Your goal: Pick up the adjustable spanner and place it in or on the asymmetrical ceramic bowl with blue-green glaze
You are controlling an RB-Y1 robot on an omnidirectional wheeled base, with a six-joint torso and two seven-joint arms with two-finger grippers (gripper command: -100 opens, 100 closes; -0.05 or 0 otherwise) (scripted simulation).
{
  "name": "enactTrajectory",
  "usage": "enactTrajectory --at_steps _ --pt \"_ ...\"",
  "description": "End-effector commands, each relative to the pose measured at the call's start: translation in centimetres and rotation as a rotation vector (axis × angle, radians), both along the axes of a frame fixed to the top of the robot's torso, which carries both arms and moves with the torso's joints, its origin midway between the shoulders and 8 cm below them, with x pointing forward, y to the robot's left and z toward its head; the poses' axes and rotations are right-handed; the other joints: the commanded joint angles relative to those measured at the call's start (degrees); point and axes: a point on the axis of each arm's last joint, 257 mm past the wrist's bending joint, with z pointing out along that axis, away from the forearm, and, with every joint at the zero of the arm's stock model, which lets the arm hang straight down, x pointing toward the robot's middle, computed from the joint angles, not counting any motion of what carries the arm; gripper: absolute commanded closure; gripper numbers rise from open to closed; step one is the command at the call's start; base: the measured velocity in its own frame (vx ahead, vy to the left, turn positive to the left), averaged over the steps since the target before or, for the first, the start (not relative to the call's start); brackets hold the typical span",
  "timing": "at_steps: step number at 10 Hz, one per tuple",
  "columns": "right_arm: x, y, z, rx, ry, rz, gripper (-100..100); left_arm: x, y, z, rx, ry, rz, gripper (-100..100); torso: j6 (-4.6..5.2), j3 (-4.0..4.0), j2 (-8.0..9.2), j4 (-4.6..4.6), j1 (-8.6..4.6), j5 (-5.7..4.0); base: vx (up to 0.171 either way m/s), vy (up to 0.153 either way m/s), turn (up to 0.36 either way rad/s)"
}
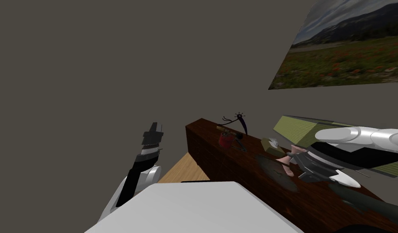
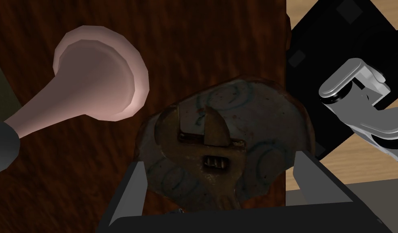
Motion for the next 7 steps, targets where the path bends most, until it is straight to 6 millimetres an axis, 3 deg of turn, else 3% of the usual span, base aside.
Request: enactTrajectory --at_steps 1,2,3,6,7 --pt "0.0 0.0 0.0 0.0 0.0 0.0 -100 0.0 0.0 0.0 0.0 0.0 0.0 0 0.0 0.0 0.0 0.0 0.0 0.0 0.0 0.0 0.0" --pt "0.0 0.0 0.0 0.001 0.001 0.0 0 0.0 0.0 0.0 0.0 0.0 0.0 0 -0.02 -0.01 -0.01 0.0 -0.03 0.02 0.0 0.0 0.0" --pt "1.1 1.2 0.2 0.027 -0.006 0.007 -100 0.0 0.0 0.0 0.0 0.0 0.0 0 -0.02 -0.01 -0.03 0.0 -0.05 0.02 -0.026 -0.018 -0.049" --pt "1.9 1.9 0.5 0.037 -0.001 0.024 -100 0.0 0.0 0.0 0.0 0.0 0.0 0 -0.01 0.05 0.07 0.03 -0.18 0.02 -0.034 -0.018 -0.029" --pt "3.1 3.1 0.9 0.06 -0.012 0.03 -100 0.0 0.0 0.0 0.0 0.0 0.0 0 -0.02 0.04 0.06 0.03 -0.16 0.02 -0.038 -0.017 -0.043"
